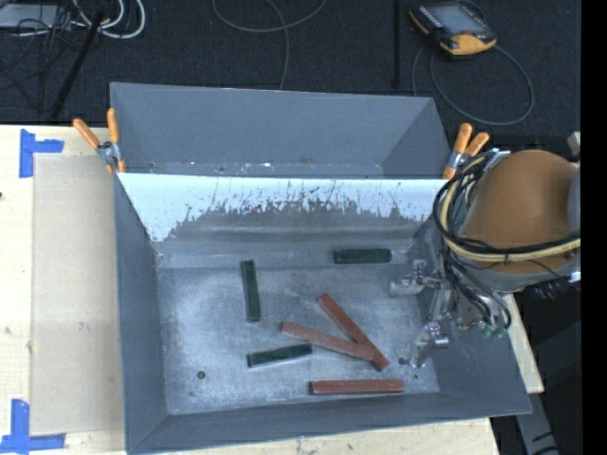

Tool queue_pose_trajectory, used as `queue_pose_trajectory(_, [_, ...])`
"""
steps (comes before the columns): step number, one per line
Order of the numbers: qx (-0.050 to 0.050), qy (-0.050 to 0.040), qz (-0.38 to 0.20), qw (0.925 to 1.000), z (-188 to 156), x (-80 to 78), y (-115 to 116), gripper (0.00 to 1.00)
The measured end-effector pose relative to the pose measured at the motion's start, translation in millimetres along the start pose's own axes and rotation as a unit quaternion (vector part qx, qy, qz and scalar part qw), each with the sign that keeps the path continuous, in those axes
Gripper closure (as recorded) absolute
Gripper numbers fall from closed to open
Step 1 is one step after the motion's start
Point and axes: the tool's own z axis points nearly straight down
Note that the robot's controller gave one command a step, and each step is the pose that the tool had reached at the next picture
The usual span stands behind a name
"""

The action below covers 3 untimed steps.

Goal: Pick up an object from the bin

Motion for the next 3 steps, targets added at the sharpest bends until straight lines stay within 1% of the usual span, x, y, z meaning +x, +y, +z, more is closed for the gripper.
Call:
queue_pose_trajectory(1, [0.000, -0.0004, 0.000, 1.0000, 114, -2.3, -5, 1.00])
queue_pose_trajectory(2, [0.000, -0.0004, 0.000, 1.0000, 114, -2.3, -4, 1.00])
queue_pose_trajectory(3, [0.000, 0.0014, -0.016, 0.9999, -41, -4.9, 10, 1.00])
